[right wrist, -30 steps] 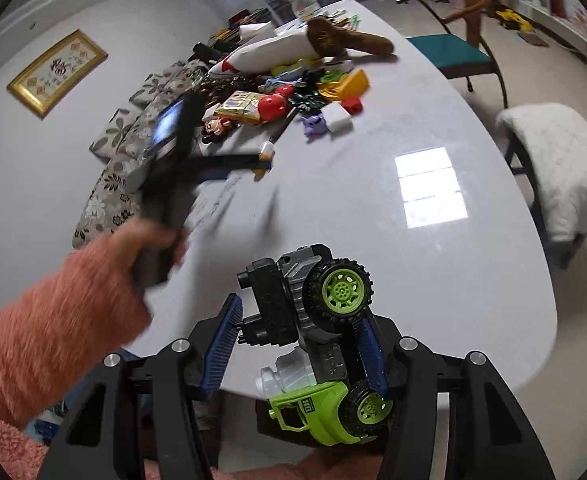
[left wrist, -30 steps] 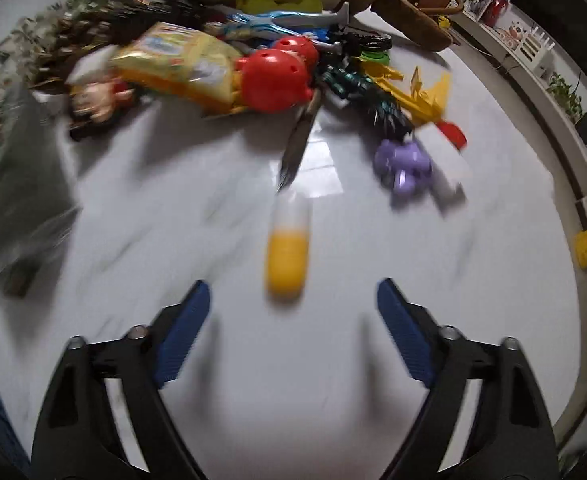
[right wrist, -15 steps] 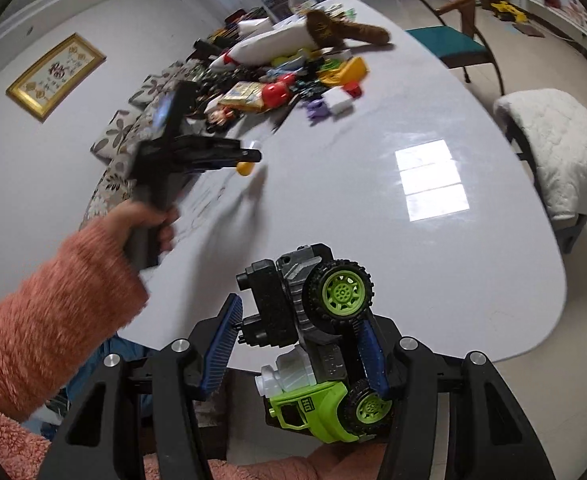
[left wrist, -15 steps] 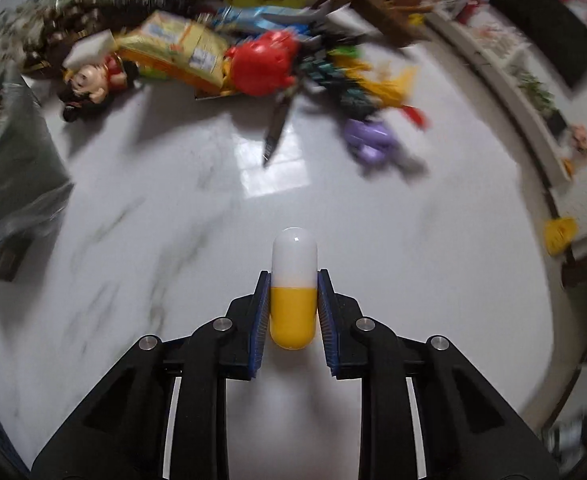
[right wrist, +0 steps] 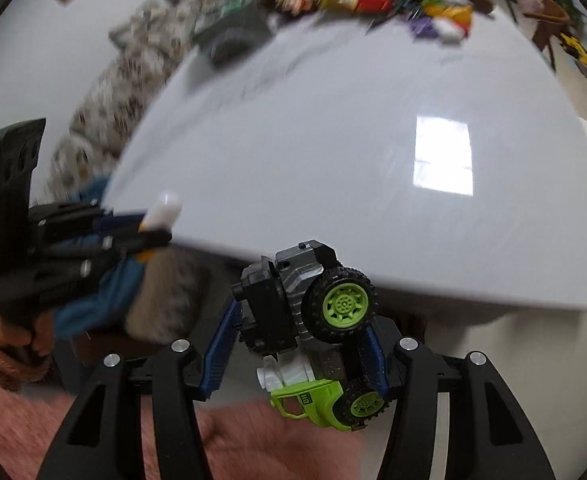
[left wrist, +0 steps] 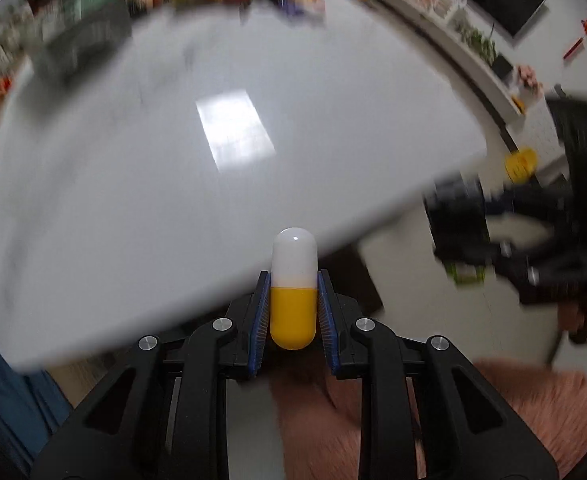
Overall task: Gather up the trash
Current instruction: 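Carry the capsule and truck over the cardboard box and open both tools, then bring both open tools back up to the toy pile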
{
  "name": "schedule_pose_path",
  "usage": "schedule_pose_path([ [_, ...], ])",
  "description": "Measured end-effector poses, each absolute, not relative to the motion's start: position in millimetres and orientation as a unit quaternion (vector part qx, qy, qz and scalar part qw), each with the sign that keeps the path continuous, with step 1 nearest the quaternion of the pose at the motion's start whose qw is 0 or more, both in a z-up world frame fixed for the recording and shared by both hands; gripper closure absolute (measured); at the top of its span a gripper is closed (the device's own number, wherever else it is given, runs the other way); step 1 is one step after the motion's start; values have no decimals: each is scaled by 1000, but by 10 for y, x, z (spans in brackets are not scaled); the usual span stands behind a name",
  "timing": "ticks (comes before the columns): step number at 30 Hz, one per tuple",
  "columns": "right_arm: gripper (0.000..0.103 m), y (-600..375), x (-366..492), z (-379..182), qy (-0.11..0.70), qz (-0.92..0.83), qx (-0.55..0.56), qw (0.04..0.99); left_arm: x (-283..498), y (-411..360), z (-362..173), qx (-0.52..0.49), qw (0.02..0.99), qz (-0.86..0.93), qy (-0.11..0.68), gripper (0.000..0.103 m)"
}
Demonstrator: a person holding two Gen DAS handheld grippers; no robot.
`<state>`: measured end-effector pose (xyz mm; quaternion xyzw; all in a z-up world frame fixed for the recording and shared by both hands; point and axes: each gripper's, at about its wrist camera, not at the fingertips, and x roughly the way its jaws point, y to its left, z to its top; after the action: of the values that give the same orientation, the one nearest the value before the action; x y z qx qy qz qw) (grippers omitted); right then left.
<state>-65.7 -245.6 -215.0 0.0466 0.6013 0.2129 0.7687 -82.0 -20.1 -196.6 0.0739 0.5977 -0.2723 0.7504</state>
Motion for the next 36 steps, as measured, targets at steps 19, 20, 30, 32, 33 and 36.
schedule_pose_path([
  [19, 16, -2313, -727, -5499, 728, 28, 24, 685, -963, 14, -5945, 72, 583, -119, 800, 19],
  [20, 10, -2309, -741, -5520, 724, 20, 18, 690, -927, 69, -6054, 62, 577, -106, 807, 14],
  [30, 10, -2419, -890, -5337, 732, 12, 34, 681, -953, 127, -5913, 56, 569, -104, 813, 13],
  [32, 10, -2435, -905, -5166, 726, 16, 40, 686, -948, 128, -5780, 49, 568, -110, 814, 13],
  [33, 10, -2433, -919, -5042, 723, 18, 39, 689, -955, 128, -5704, 47, 568, -113, 814, 13],
  [36, 10, -2475, -1000, -4566, 713, 49, 45, 698, -1001, 120, -5297, 57, 578, -139, 802, 13],
])
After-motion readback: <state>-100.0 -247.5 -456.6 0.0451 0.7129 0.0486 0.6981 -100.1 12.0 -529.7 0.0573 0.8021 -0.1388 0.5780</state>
